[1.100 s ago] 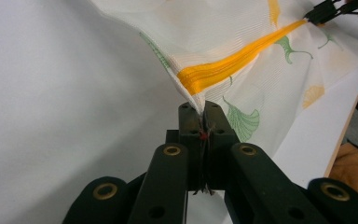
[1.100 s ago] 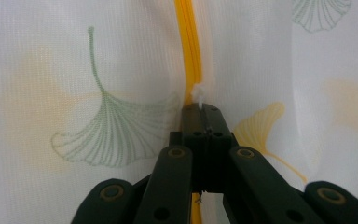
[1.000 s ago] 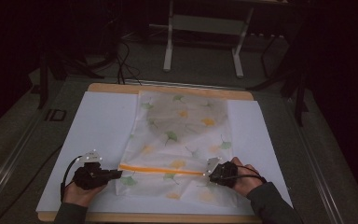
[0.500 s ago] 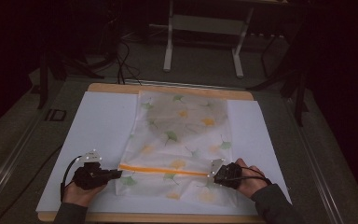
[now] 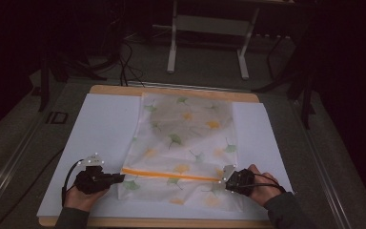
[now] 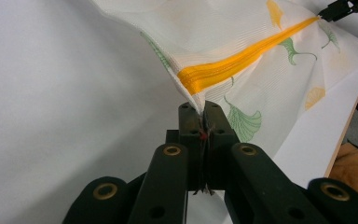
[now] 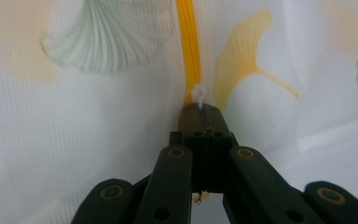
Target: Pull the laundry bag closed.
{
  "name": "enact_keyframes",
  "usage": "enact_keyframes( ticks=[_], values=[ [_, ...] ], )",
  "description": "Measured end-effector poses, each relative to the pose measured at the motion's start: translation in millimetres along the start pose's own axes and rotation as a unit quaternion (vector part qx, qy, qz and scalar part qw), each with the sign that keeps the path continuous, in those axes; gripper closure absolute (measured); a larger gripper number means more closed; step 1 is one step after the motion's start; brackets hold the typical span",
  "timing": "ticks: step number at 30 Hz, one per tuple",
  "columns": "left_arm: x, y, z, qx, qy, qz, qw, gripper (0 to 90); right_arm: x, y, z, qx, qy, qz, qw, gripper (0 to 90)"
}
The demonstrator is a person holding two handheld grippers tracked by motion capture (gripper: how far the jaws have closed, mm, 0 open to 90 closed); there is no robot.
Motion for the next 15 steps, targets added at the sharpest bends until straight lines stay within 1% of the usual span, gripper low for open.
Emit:
enact_keyframes(
  ticks=[2, 3, 4, 8, 9, 11, 15],
  values=[
    [-0.3, -0.3, 0.4, 0.001, -0.001, 0.000, 1.0000, 88.4, -2.8, -0.2, -1.1, 0.001, 0.004, 0.003, 1.0000, 90.0],
    [-0.5, -0.4, 0.4, 0.000, -0.001, 0.000, 1.0000, 88.4, -5.9, 0.7, -1.4, -0.003, -0.004, 0.002, 1.0000, 90.0],
    [-0.7, -0.2, 0.5, 0.000, -0.001, -0.001, 1.0000, 88.4, -8.4, 1.3, -1.9, -0.006, -0.007, 0.004, 1.0000, 90.0],
    [-1.9, 0.2, 1.4, -0.002, -0.005, -0.001, 1.0000, 88.4, -17.1, 3.0, -4.2, -0.005, -0.006, 0.016, 0.9998, 90.0],
    [-2.5, 0.1, 1.6, -0.002, -0.007, 0.000, 1.0000, 88.5, -18.8, 4.0, -4.8, -0.007, -0.007, 0.016, 0.9998, 90.0],
    [-3.5, 0.7, 2.1, -0.004, -0.009, -0.001, 1.0000, 88.4, -22.0, 4.9, -6.2, -0.007, -0.007, 0.024, 0.9997, 90.0],
    [-6.4, 2.1, 3.7, -0.006, -0.015, -0.002, 0.9999, 88.4, -27.8, 5.0, -7.3, -0.005, -0.009, 0.025, 0.9996, 90.0]
  ],
)
Point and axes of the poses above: each handheld gripper's, and its own axes: z roughly forward along the jaws, x roughly out of its top, y roughly to its right, the point moved 10 cm from there along z, roughly forward along the jaws, and after that the axes turned 8 degrees about -y, right-handed, at the moved point
